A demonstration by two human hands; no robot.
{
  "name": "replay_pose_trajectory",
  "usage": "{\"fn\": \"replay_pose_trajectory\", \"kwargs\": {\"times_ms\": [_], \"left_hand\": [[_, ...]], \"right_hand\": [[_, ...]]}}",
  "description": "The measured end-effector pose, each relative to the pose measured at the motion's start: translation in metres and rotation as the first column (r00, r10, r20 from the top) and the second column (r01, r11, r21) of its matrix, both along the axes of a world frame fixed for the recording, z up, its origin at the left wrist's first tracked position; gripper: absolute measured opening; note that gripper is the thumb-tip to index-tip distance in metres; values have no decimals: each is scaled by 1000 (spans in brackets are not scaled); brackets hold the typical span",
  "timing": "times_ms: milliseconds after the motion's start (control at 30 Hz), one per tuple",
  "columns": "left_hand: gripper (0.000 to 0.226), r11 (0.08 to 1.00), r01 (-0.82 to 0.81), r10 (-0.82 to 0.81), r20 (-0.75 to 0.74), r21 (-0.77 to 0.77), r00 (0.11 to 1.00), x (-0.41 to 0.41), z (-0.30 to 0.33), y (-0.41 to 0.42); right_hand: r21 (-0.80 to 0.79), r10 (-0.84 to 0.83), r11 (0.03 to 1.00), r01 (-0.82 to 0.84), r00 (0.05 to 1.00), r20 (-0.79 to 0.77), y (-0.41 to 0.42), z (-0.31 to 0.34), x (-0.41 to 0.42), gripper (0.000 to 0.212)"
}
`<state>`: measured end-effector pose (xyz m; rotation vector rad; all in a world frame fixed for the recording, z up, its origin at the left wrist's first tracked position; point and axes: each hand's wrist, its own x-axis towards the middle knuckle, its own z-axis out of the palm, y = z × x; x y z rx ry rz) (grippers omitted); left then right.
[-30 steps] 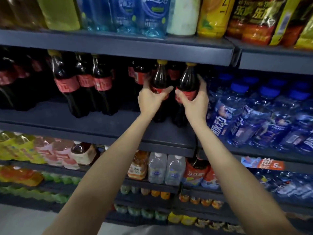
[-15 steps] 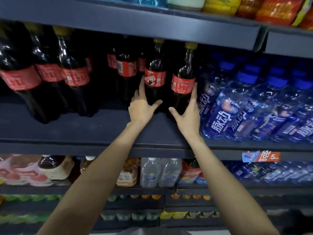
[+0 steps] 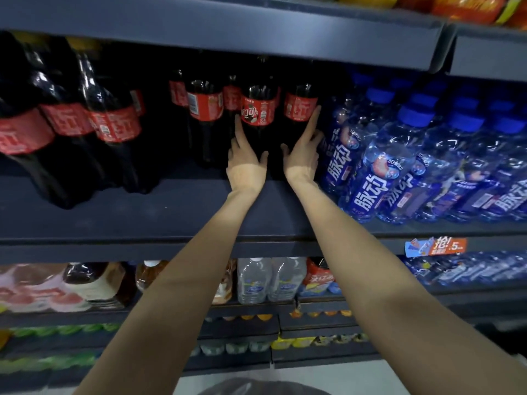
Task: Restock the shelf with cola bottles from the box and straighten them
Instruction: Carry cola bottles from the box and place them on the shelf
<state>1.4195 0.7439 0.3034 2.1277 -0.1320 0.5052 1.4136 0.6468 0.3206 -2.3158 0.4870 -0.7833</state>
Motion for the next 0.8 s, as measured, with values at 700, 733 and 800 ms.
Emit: {"fn": "replay_pose_trajectory", "kwargs": {"times_ms": [700,733,800], "left_hand": [[22,790,591,-596,25,-165,803,-260,0,-7],[20,770,600,-600,72,-218,797,-285,-10,-17],[19,723,603,-603,117,-338,789,-335,-31,-41]], "right_hand": [[-79,203,977,-198,977,60,-64,-37,-324,35],[-54,146,988,-141,984,103,-72,-49,-356,30],[12,11,1000,-13,986,167,-86,-72,-422,22]]}}
